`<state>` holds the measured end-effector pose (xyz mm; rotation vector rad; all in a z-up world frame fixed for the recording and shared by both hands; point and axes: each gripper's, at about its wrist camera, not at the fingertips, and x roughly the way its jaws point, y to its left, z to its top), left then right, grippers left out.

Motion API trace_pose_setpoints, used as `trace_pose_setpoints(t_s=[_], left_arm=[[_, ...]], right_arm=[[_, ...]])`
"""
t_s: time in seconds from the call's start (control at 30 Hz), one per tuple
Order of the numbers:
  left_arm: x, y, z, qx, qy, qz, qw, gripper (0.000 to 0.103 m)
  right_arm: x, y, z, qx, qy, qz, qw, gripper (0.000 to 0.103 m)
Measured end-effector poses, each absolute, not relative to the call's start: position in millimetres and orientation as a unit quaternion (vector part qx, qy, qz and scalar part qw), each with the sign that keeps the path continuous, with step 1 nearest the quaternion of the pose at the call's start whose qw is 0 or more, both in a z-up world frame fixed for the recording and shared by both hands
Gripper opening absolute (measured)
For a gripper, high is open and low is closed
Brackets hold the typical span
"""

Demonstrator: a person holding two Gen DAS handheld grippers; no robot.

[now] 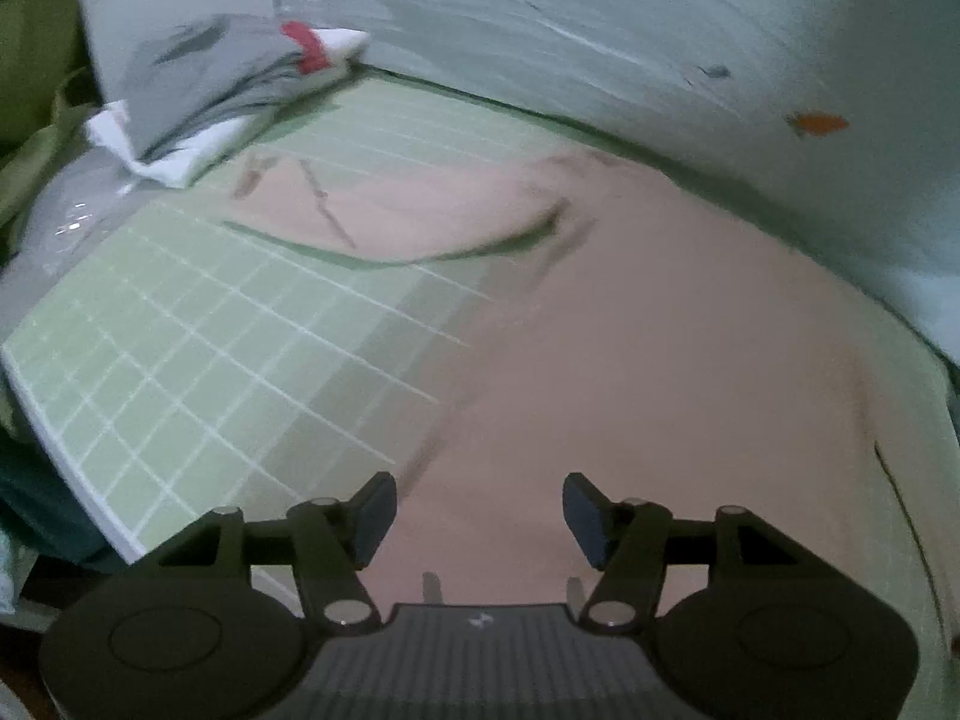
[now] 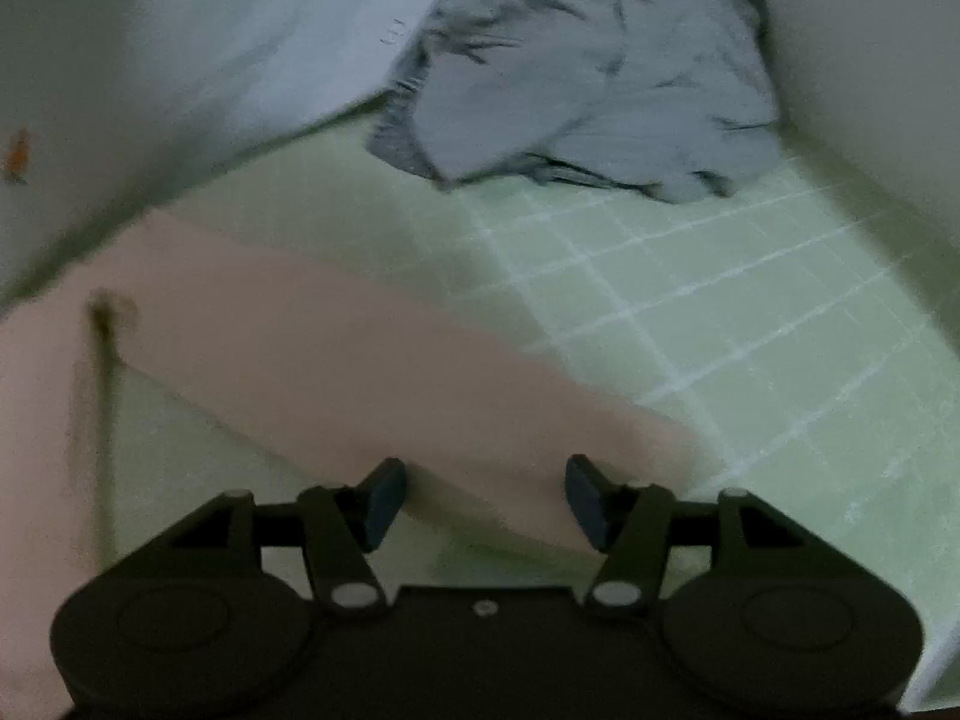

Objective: Fold clothes

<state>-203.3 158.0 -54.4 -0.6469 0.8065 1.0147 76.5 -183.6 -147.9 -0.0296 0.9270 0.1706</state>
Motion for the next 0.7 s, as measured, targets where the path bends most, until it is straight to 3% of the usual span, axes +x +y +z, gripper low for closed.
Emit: trace_pose_setpoints(t_s=[0.07,0.17,0.23,0.3,0.7], left_arm=[[-213,164,-48,-0.289,0.362,0.475,0.749,0.075],[-231,179,-43,-0.278,0.357,0.488,0.746,0.075],[-246,198,-44,-0.279,0.355,0.493,0.743,0.075],[-261,220,-46,-0.282,0.356,0.498,0.739,0.075],[-290,390,-67,-0.294,0.348,0.467,0.758,0.075]], right_arm=[[78,-183,-148,-0.025,0.453,0.058,0.889,0.067],[76,-174,-144,-0.035,0.453,0.043,0.890,0.072],[68,-157,-136,-0.057,0.434,0.046,0.898,0.092],[56,-135,-127,-0.074,0.413,0.046,0.907,0.103],[-35,26,-108,-0.041,0.402,0.089,0.910,0.103]])
